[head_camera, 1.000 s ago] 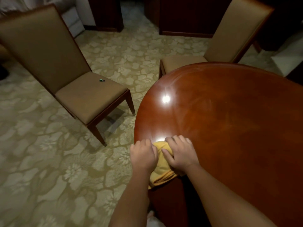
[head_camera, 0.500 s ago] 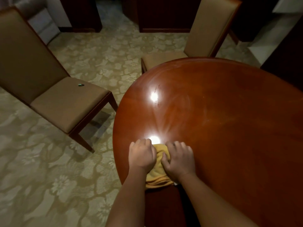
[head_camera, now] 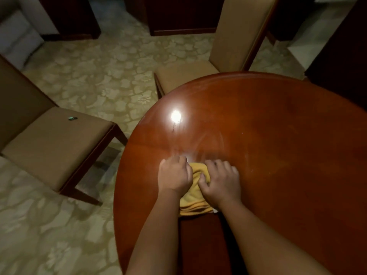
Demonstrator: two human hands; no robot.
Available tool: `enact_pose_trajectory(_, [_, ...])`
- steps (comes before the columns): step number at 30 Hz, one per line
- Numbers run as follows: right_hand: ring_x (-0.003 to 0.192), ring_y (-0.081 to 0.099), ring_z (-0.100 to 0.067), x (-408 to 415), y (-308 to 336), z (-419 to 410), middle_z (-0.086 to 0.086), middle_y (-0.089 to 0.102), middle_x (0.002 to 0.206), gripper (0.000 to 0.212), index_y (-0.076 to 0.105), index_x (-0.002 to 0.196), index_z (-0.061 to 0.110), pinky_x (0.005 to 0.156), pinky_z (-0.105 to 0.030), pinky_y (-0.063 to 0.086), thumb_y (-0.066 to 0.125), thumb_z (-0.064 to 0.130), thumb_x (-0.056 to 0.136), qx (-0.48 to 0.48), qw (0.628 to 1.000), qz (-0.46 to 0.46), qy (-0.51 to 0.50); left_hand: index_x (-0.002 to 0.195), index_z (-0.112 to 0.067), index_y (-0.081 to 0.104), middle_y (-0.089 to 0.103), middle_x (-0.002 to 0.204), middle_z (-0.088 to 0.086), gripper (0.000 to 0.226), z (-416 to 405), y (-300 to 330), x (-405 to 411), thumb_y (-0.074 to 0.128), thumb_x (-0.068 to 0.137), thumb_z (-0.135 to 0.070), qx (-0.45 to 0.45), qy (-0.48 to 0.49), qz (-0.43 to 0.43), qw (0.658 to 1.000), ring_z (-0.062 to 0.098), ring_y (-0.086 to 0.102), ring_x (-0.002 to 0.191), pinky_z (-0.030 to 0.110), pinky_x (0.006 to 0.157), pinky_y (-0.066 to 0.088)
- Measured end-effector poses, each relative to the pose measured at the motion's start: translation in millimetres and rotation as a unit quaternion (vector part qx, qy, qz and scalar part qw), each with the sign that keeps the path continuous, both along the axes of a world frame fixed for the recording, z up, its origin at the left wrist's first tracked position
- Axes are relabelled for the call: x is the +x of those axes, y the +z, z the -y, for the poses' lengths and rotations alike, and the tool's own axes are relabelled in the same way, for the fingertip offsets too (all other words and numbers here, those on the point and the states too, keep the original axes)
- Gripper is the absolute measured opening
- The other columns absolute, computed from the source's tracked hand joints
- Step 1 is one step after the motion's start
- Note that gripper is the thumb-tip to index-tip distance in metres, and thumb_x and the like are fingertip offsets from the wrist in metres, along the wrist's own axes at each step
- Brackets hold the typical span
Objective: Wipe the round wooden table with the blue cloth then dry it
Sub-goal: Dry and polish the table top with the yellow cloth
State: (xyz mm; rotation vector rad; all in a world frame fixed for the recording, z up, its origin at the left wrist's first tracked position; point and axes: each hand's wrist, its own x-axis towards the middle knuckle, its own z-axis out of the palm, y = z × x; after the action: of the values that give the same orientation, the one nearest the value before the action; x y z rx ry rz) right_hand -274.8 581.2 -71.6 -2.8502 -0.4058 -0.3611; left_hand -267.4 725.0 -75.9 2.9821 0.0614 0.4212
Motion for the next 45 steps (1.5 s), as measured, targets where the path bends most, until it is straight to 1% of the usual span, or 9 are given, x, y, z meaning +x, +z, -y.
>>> enact_pose_trajectory(5, [0.071, 0.056, -0.032, 70.6, -1.1, -2.3, -0.010, 0.059, 0.077, 0.040, 0.066, 0.088, 0.011, 0.060, -0.036, 0.041, 0.042, 0.041, 0.074, 0.004, 0.999, -0.002, -0.047, 0.063, -0.012, 0.060, 0.059, 0.057, 0.006, 0.030, 0.3, -1.4, 82.9, 0.036, 0.075, -0.027, 0.000, -0.053, 0.042, 0.998, 0.029, 0.056, 0.053, 0.030, 0.051, 0.042])
enact_pose_trajectory(13, [0.077, 0.055, -0.032, 169.7, -0.4, 1.3, -0.009, 0.061, 0.082, 0.042, 0.064, 0.093, 0.013, 0.066, -0.037, 0.041, 0.038, 0.042, 0.079, -0.006, 0.996, -0.005, -0.088, 0.062, -0.008, 0.060, 0.059, 0.057, 0.010, 0.035, 6.3, -3.2, 190.4, 0.033, 0.076, -0.027, -0.030, -0.082, 0.066, 0.994, 0.033, 0.055, 0.051, 0.031, 0.050, 0.037])
enact_pose_trajectory(17, [0.082, 0.055, -0.033, 209.4, -1.0, 5.6, -0.009, 0.061, 0.086, 0.046, 0.065, 0.098, 0.013, 0.069, -0.038, 0.040, 0.035, 0.044, 0.079, 0.004, 0.999, 0.004, -0.054, 0.069, -0.007, 0.059, 0.059, 0.064, 0.011, 0.046, 9.4, -3.5, 214.2, 0.022, 0.079, -0.031, -0.033, -0.063, 0.061, 0.996, 0.034, 0.053, 0.058, 0.032, 0.057, 0.024])
enact_pose_trajectory(20, [0.084, 0.055, -0.033, 217.7, 0.8, 5.2, -0.009, 0.062, 0.089, 0.050, 0.065, 0.102, 0.013, 0.072, -0.039, 0.039, 0.033, 0.045, 0.080, 0.003, 0.999, -0.006, -0.040, 0.061, -0.007, 0.057, 0.056, 0.056, 0.011, 0.036, 8.8, -1.6, 211.7, 0.032, 0.079, -0.027, -0.031, -0.054, 0.074, 0.995, 0.032, 0.051, 0.049, 0.029, 0.054, 0.023])
enact_pose_trajectory(27, [0.081, 0.056, -0.033, 180.2, 5.7, 3.2, -0.010, 0.061, 0.086, 0.053, 0.064, 0.103, 0.010, 0.070, -0.039, 0.041, 0.031, 0.045, 0.080, -0.006, 0.998, -0.034, -0.058, 0.061, -0.008, 0.057, 0.055, 0.056, 0.010, 0.034, 4.7, 3.3, 181.5, 0.035, 0.076, -0.028, -0.026, -0.086, 0.030, 0.995, 0.032, 0.051, 0.048, 0.028, 0.050, 0.024])
enact_pose_trajectory(31, [0.077, 0.056, -0.030, 139.3, 6.5, 1.9, -0.008, 0.061, 0.084, 0.048, 0.064, 0.102, 0.011, 0.068, -0.037, 0.042, 0.036, 0.044, 0.080, -0.008, 0.996, -0.039, -0.080, 0.060, -0.009, 0.056, 0.055, 0.055, 0.009, 0.028, 1.4, 3.9, 147.8, 0.039, 0.074, -0.027, -0.032, -0.106, 0.020, 0.994, 0.030, 0.052, 0.048, 0.030, 0.047, 0.034])
enact_pose_trajectory(35, [0.076, 0.056, -0.026, 83.7, 7.2, -0.1, -0.004, 0.060, 0.083, 0.043, 0.063, 0.100, 0.014, 0.068, -0.037, 0.044, 0.038, 0.044, 0.080, -0.007, 0.992, -0.059, -0.113, 0.059, -0.011, 0.051, 0.051, 0.054, 0.007, 0.025, -0.9, 5.9, 102.9, 0.039, 0.074, -0.027, -0.045, -0.155, 0.019, 0.987, 0.029, 0.049, 0.048, 0.030, 0.048, 0.034])
enact_pose_trajectory(40, [0.080, 0.056, -0.023, -1.0, 9.7, -9.9, 0.000, 0.059, 0.085, 0.040, 0.061, 0.100, 0.019, 0.071, -0.038, 0.045, 0.038, 0.047, 0.081, -0.026, 0.982, -0.101, -0.158, 0.059, -0.012, 0.051, 0.051, 0.055, 0.007, 0.023, -8.5, 7.3, 31.0, 0.041, 0.072, -0.028, -0.045, -0.195, -0.017, 0.980, 0.031, 0.051, 0.052, 0.033, 0.048, 0.036])
enact_pose_trajectory(45, [0.075, 0.058, -0.022, -62.7, 12.2, -15.9, 0.001, 0.059, 0.081, 0.040, 0.062, 0.095, 0.020, 0.065, -0.036, 0.048, 0.038, 0.049, 0.081, -0.057, 0.971, -0.094, -0.210, 0.060, -0.015, 0.051, 0.053, 0.057, 0.004, 0.022, -10.1, 13.4, -8.4, 0.040, 0.073, -0.030, -0.025, -0.276, -0.048, 0.960, 0.029, 0.053, 0.053, 0.035, 0.051, 0.041])
